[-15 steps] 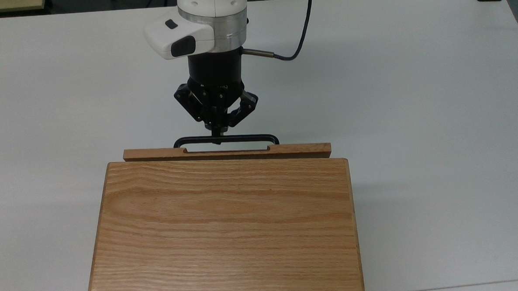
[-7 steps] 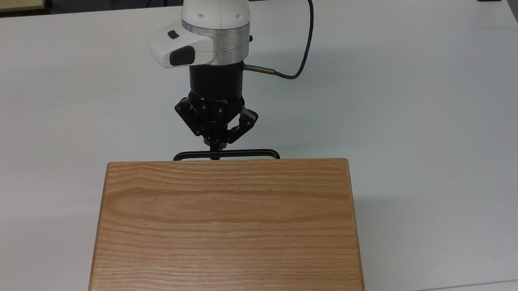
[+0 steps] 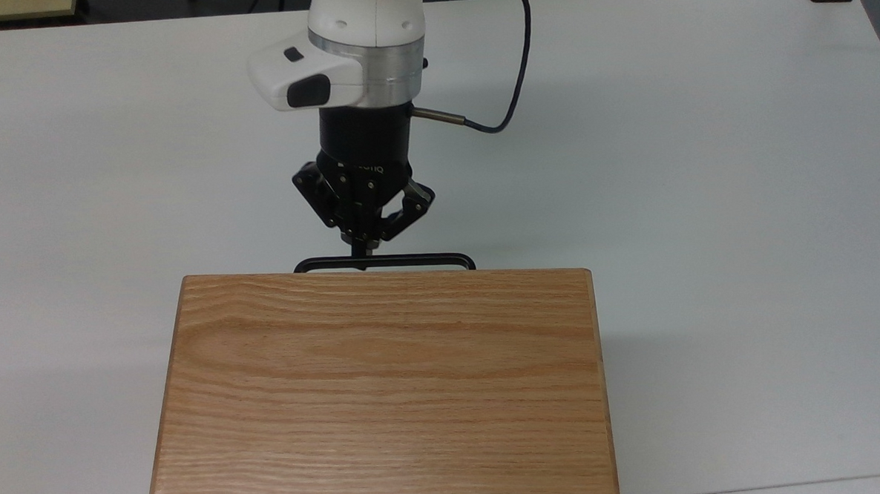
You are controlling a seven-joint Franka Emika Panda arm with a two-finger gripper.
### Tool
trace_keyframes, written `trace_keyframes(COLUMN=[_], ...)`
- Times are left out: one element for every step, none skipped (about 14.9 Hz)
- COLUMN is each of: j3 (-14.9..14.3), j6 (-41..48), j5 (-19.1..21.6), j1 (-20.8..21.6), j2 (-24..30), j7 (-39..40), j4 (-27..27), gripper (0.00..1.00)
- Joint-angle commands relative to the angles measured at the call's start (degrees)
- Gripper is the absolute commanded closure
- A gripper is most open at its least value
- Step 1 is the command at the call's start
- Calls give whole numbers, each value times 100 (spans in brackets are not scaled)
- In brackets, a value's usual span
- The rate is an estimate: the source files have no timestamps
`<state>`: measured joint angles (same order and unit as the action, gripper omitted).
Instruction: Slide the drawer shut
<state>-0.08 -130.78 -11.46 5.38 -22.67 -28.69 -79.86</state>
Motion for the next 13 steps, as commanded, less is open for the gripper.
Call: trace_keyframes(j3=[43,52,70,96,114,114,114,114,114,114,114,114,114], j6=[954,1315,1641,1948,2247,2503,2758,2986,3163,3364,3575,3717,3849], j5=[-94,-59,-41,-32,-32,-6,125,326,485,530,530,539,565], j1=[-63,-64,-64,-72,-72,-72,-72,-81,-107,-99,-55,-29,-2], j2=[535,605,710,824,973,1132,1290,1448,1580,1695,1783,1871,2011], j7=[318,494,626,688,759,838,943,1074,1163,1164,1181,1164,1120], j4=[-170,-170,-170,-214,-310,-389,-468,-530,-591,-618,-662,-732,-828], gripper=[100,100,100,100,98,91,73,33,3,0,0,0,0])
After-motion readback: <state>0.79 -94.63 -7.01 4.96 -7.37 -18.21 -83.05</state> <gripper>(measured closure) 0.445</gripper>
